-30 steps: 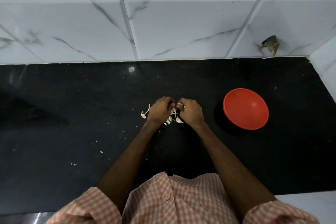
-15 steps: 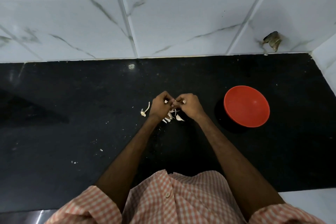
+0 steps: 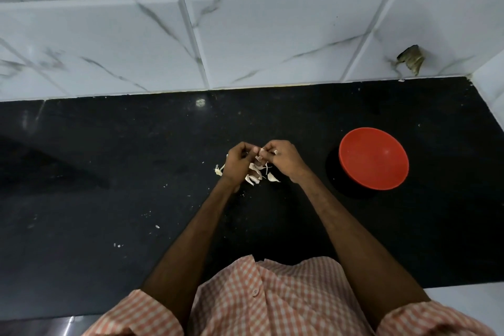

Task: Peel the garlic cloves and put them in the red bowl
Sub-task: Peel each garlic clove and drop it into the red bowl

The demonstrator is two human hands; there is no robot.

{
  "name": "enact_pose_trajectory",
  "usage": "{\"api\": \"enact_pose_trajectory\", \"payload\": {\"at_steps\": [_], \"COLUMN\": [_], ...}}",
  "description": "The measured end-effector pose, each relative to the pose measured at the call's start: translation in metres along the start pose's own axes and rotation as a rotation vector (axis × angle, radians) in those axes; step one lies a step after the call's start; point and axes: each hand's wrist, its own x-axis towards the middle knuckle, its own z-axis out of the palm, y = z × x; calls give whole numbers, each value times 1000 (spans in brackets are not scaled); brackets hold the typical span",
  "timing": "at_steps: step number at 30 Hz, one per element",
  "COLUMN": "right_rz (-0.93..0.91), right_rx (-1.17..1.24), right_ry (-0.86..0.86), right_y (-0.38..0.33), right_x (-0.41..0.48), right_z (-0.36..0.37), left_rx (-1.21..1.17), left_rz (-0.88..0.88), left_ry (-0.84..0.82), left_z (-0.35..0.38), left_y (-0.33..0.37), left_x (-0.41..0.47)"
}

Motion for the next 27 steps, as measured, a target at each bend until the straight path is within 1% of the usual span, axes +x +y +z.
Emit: {"api": "enact_pose_trajectory", "payload": {"at_steps": [2,4,8,11,15,18,21,24,26,27], "right_rz": [17,8,13,45,93,89,125,126,112,113], "right_rx": [61,10,-100,-122,-68,-3,67,33,-71,-159], "right_ry": [23,22,16,66,212,178,172,167,166,162], "right_y": [4,6,6,7,7,9,10,15,19,22], "right_x": [-1,-3,-1,-2,-4,0,2,1,-2,-3], "right_z": [-1,1,2,4,7,0,-2,-5,-9,-10], "left_rx": [0,-18,-17,18,23,-9,-6,65,221,324], "left_rz": [43,60,27,-1,-26,-38,-15,13,52,83], "left_ry": [-12,-28,-34,-30,-19,-13,43,107,156,148], "left_z": [2,5,7,12,21,24,24,15,5,0], "left_y": [2,0,-4,-3,-4,-1,3,-3,-7,-8], "left_x": [-3,-6,-8,-7,-10,-10,-8,-3,-1,0]}}
